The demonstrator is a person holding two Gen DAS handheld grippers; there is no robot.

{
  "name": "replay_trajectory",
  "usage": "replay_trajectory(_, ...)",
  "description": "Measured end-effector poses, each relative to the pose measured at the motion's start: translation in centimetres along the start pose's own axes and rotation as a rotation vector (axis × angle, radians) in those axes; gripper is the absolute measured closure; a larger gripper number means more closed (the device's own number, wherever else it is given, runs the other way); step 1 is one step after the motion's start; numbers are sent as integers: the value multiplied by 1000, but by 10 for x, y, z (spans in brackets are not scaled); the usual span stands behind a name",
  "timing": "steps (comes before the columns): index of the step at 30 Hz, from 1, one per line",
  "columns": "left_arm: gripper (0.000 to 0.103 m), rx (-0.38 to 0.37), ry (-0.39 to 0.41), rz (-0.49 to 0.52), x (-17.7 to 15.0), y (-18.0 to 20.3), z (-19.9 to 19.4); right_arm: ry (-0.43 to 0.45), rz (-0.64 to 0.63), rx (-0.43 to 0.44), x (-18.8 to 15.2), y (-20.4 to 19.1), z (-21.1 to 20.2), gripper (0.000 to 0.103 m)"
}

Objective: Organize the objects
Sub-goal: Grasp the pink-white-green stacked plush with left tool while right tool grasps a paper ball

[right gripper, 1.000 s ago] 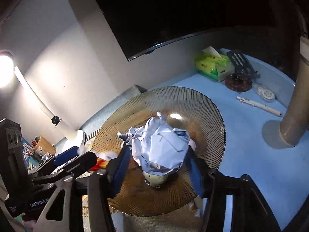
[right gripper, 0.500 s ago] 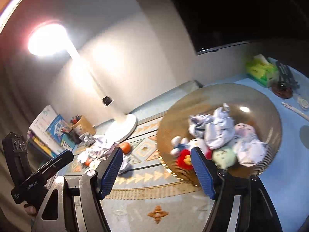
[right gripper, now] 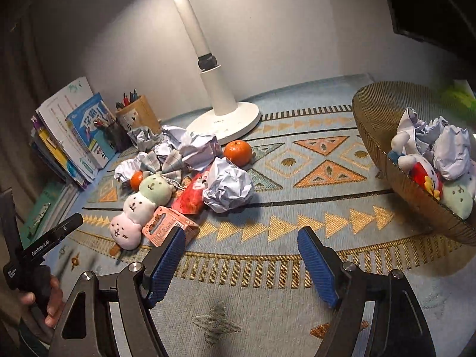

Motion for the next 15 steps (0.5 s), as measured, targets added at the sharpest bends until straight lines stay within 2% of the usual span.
replay_trajectory(3,1,-27,35,28,0,7,-7,11,1,-12,2,0,1,26)
replay_trajectory(8,1,-86,-18,100,-4,24,-4,-2,-10,-4,2,-1,4,26)
replay_trajectory(10,1,-164,-58,105,-1,33,-5,-40,0,17,3,0,5,26)
replay_trajectory(13,1,-299,-130,132,14,55,-5,-147,4,55,13,-5,9,26)
replay_trajectory(15,1,-374,-148,136,24,68,0,-149,-8,59,30,-13,6,26)
Point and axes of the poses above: each gripper's, at about its wrist camera, not at the fingertips, and z roughly the way its jaws point, y to its right, x to its top, the point moved 4 cm from there along z, roughly the way its jaws point, and after that the axes turned 1 degree about -z, right-handed, at the moved point
